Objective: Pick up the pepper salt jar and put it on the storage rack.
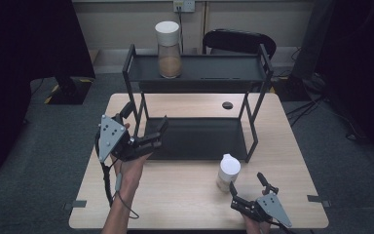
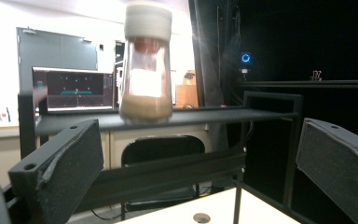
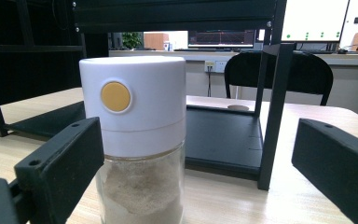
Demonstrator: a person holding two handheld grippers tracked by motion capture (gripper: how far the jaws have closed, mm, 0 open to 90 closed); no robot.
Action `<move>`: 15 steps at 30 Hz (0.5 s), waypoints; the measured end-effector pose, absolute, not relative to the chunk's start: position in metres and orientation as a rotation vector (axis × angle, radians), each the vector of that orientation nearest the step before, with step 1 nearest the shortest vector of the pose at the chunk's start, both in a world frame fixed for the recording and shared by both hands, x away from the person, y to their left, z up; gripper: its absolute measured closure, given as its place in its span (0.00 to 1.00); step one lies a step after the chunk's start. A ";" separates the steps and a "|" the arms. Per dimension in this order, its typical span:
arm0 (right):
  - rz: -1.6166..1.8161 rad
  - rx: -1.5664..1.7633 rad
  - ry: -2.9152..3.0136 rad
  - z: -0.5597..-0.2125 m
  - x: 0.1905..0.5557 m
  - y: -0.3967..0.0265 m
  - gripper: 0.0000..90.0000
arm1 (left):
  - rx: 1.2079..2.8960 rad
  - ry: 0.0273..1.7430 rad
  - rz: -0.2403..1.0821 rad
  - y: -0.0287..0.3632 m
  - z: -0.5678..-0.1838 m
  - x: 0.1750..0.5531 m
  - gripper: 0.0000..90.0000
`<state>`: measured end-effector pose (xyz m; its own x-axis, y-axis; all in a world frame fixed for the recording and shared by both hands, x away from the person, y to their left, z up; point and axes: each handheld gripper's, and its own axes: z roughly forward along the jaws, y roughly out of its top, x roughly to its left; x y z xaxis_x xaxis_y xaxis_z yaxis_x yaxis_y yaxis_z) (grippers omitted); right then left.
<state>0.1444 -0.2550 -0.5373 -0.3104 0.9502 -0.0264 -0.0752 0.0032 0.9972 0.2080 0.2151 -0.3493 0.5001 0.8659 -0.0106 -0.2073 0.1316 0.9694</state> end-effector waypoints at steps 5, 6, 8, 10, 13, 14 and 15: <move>1.460 0.975 1.385 -0.538 0.144 -0.255 0.02 | 1.177 0.697 0.857 0.215 -0.372 0.204 0.00; 1.460 0.975 1.385 -0.538 0.144 -0.255 0.02 | 1.171 0.692 0.855 0.215 -0.377 0.203 0.00; 1.461 0.974 1.385 -0.538 0.144 -0.255 0.01 | 1.177 0.697 0.849 0.216 -0.383 0.200 0.00; 1.461 0.974 1.386 -0.538 0.144 -0.255 0.02 | 1.176 0.703 0.854 0.217 -0.390 0.197 0.00; 1.461 0.974 1.387 -0.538 0.144 -0.255 0.02 | 1.181 0.705 0.869 0.218 -0.400 0.192 0.00; 1.461 0.974 1.386 -0.538 0.144 -0.255 0.02 | 1.183 0.705 0.874 0.219 -0.403 0.191 0.00; 1.461 0.974 1.386 -0.538 0.144 -0.255 0.01 | 1.181 0.707 0.877 0.220 -0.406 0.190 0.00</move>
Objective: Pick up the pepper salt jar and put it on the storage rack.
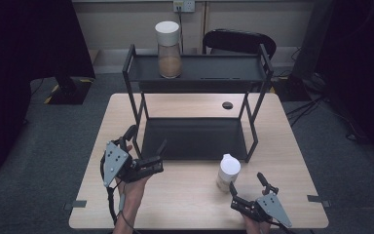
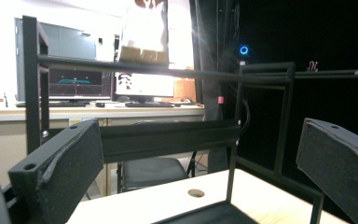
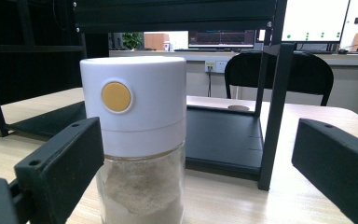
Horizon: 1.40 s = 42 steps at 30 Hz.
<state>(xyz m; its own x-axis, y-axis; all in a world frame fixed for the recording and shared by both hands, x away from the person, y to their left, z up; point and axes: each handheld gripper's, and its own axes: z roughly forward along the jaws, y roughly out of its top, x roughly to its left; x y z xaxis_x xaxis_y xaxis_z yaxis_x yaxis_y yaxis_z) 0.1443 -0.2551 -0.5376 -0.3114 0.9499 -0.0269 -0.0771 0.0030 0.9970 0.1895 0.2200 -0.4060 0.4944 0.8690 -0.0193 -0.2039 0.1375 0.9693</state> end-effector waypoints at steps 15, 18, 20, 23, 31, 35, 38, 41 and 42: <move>1.462 0.974 1.384 -0.538 0.144 -0.255 0.02 | 1.165 0.829 0.841 0.243 -0.443 0.178 0.00; 1.460 0.975 1.384 -0.538 0.144 -0.255 0.02 | 1.171 0.860 0.854 0.245 -0.454 0.176 0.00; 1.460 0.974 1.383 -0.538 0.144 -0.255 0.01 | 1.167 0.873 0.847 0.246 -0.460 0.176 0.00; 1.460 0.975 1.384 -0.538 0.144 -0.255 0.02 | 1.173 0.898 0.837 0.245 -0.470 0.176 0.00; 1.460 0.976 1.383 -0.538 0.144 -0.255 0.01 | 1.237 0.928 0.844 0.233 -0.497 0.168 0.00; 1.460 0.976 1.383 -0.538 0.144 -0.255 0.02 | 1.273 0.926 0.843 0.228 -0.510 0.170 0.00; 1.460 0.977 1.384 -0.538 0.144 -0.255 0.02 | 1.314 0.913 0.874 0.224 -0.518 0.172 0.00; 1.459 0.976 1.383 -0.538 0.144 -0.254 0.01 | 1.296 0.916 0.885 0.221 -0.530 0.171 0.00; 1.458 0.977 1.382 -0.538 0.144 -0.254 0.02 | 1.291 0.917 0.887 0.221 -0.534 0.171 0.00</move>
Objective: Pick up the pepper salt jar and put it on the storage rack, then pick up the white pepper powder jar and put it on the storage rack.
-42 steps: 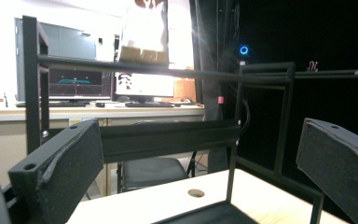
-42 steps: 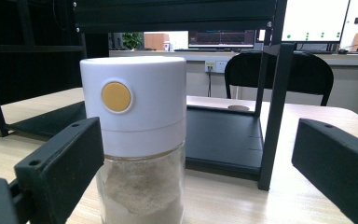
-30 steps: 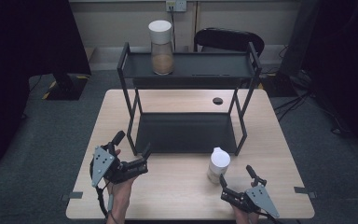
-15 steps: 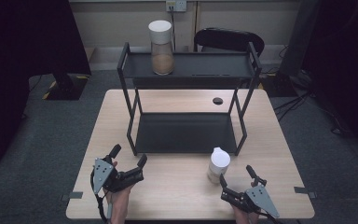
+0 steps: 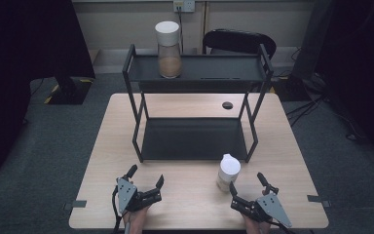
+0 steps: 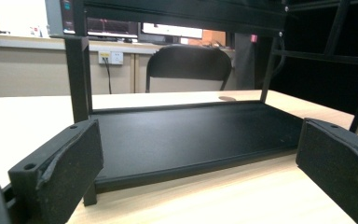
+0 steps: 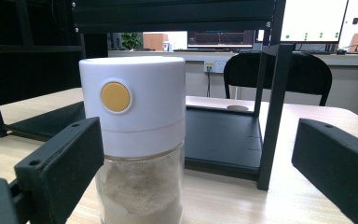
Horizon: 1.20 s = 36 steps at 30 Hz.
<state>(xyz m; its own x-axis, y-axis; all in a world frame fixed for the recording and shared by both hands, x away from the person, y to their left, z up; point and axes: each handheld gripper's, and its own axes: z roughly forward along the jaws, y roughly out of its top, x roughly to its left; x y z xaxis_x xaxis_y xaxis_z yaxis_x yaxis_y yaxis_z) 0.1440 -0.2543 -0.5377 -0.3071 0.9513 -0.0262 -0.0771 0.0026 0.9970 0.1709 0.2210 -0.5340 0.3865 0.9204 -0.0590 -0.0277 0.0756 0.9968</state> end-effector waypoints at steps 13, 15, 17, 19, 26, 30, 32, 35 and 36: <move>1.471 0.969 1.393 -0.538 0.144 -0.257 0.01 | 1.310 0.906 0.955 0.213 -0.535 0.169 0.00; 1.472 0.971 1.393 -0.538 0.144 -0.257 0.01 | 1.310 0.902 0.967 0.212 -0.536 0.169 0.01; 1.473 0.970 1.395 -0.537 0.145 -0.257 0.01 | 1.310 0.898 0.980 0.210 -0.537 0.167 0.01; 1.476 0.966 1.404 -0.537 0.145 -0.258 0.00 | 1.312 0.897 0.977 0.211 -0.537 0.168 0.00; 1.476 0.943 1.463 -0.528 0.145 -0.260 0.00 | 1.313 0.896 0.976 0.211 -0.537 0.168 0.00; 1.507 0.927 1.448 -0.524 0.140 -0.257 0.00 | 1.314 0.893 0.973 0.211 -0.537 0.168 0.00; 1.510 0.928 1.444 -0.522 0.139 -0.254 0.01 | 1.315 0.893 0.973 0.211 -0.537 0.168 0.00; 1.520 0.925 1.448 -0.518 0.140 -0.250 0.03 | 1.314 0.894 0.974 0.211 -0.537 0.168 0.00; 1.514 0.925 1.449 -0.516 0.140 -0.248 0.03 | 1.314 0.894 0.974 0.211 -0.537 0.168 0.00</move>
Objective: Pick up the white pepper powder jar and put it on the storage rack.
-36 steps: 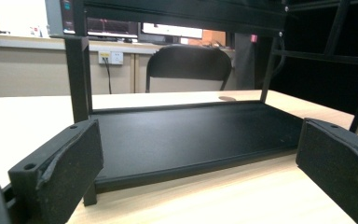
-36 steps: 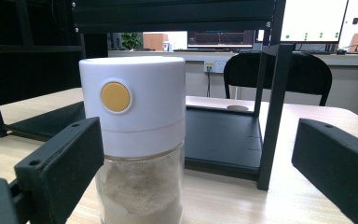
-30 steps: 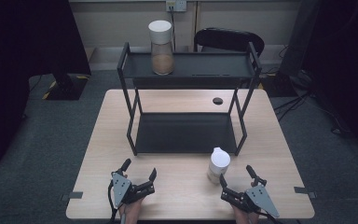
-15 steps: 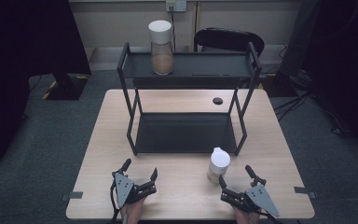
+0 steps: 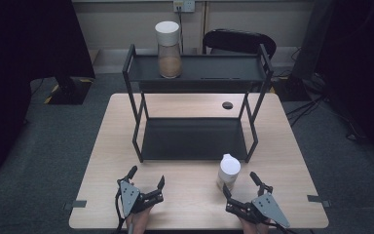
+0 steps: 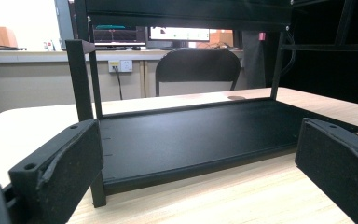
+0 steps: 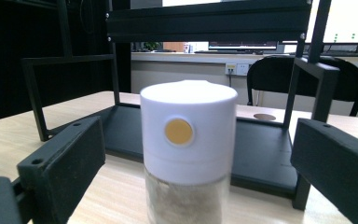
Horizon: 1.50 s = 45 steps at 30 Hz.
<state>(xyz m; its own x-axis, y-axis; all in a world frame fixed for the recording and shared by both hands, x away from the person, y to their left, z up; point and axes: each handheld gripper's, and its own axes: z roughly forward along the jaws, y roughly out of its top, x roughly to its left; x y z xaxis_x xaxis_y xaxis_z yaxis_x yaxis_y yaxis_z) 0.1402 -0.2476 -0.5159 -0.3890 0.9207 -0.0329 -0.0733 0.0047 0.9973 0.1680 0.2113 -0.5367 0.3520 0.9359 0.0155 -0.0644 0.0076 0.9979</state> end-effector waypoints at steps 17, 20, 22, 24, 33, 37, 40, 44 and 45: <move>1.485 1.004 1.481 -0.509 0.164 -0.223 0.09 | 1.309 0.902 0.982 0.209 -0.537 0.167 0.02; 1.464 1.025 1.478 -0.510 0.166 -0.219 0.15 | 1.309 0.902 0.982 0.209 -0.537 0.167 0.02; 1.443 1.041 1.489 -0.509 0.168 -0.218 0.20 | 1.309 0.902 0.982 0.209 -0.537 0.167 0.02; 1.425 1.054 1.499 -0.509 0.169 -0.217 0.23 | 1.309 0.902 0.982 0.209 -0.537 0.167 0.02; 1.410 1.058 1.523 -0.506 0.174 -0.216 0.34 | 1.309 0.902 0.982 0.209 -0.537 0.167 0.02; 1.402 1.060 1.524 -0.504 0.173 -0.215 0.34 | 1.309 0.902 0.982 0.209 -0.537 0.167 0.02; 1.395 1.062 1.526 -0.503 0.173 -0.214 0.34 | 1.309 0.902 0.982 0.209 -0.537 0.167 0.02; 1.387 1.054 1.531 -0.503 0.172 -0.214 0.34 | 1.309 0.902 0.982 0.209 -0.537 0.167 0.02; 1.387 1.054 1.532 -0.502 0.171 -0.214 0.34 | 1.309 0.902 0.982 0.209 -0.537 0.167 0.02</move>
<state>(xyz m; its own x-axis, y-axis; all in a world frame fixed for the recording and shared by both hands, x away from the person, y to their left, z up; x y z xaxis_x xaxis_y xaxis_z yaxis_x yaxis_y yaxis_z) 0.1714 -0.2137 -0.5024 -0.3343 0.9421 -0.0267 0.0667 0.0519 0.9964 0.1674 0.2093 -0.5368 0.3411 0.9399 0.0151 -0.0649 0.0075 0.9979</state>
